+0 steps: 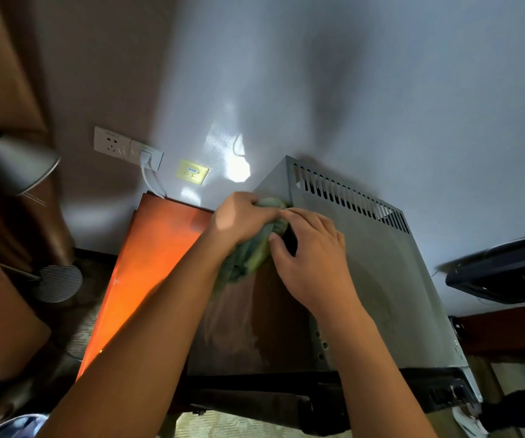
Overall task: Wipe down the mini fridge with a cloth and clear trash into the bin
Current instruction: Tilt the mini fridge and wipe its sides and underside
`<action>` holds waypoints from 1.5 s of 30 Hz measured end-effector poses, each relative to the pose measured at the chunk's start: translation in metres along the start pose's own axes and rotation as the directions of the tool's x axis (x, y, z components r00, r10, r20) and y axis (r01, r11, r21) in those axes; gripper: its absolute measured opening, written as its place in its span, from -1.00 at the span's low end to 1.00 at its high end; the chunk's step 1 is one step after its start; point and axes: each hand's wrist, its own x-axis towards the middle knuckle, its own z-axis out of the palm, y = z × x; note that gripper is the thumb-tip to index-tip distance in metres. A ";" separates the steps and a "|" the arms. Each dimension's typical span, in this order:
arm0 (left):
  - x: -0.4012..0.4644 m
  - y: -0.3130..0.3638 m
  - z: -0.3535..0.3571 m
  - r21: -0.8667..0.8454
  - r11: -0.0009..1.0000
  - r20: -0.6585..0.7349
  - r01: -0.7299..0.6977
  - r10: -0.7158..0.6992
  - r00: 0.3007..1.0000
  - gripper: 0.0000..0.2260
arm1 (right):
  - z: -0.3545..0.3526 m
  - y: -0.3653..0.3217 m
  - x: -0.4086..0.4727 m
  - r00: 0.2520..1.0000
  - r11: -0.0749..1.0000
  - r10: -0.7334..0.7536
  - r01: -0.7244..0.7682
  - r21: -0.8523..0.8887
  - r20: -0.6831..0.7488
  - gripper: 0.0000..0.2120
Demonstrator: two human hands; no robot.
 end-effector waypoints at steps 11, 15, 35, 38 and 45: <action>0.026 -0.017 -0.003 0.072 0.988 0.036 0.138 -0.141 0.989 -0.71 | 0.009 -0.021 0.033 0.962 0.970 -0.089 0.142 -0.197 0.257 -0.37; 0.030 0.011 -0.001 -0.144 0.989 -0.023 -0.019 0.016 1.000 -0.79 | -0.001 -0.027 0.045 0.989 0.968 -0.079 0.106 -0.228 0.126 -0.32; 0.060 0.012 0.003 -0.464 0.885 -0.062 -0.042 0.015 0.998 -0.87 | 0.004 -0.046 0.102 0.949 0.882 0.052 0.103 -0.460 0.312 -0.21; 0.063 -0.007 -0.002 -0.267 0.960 0.019 0.079 -0.077 0.997 -0.84 | 0.015 -0.049 0.101 0.914 0.899 0.045 0.139 -0.416 0.403 -0.35; 0.054 0.021 -0.006 -0.354 0.934 0.002 -0.055 0.059 0.998 -0.81 | -0.016 -0.052 0.106 0.952 0.888 -0.006 0.146 -0.436 0.307 -0.47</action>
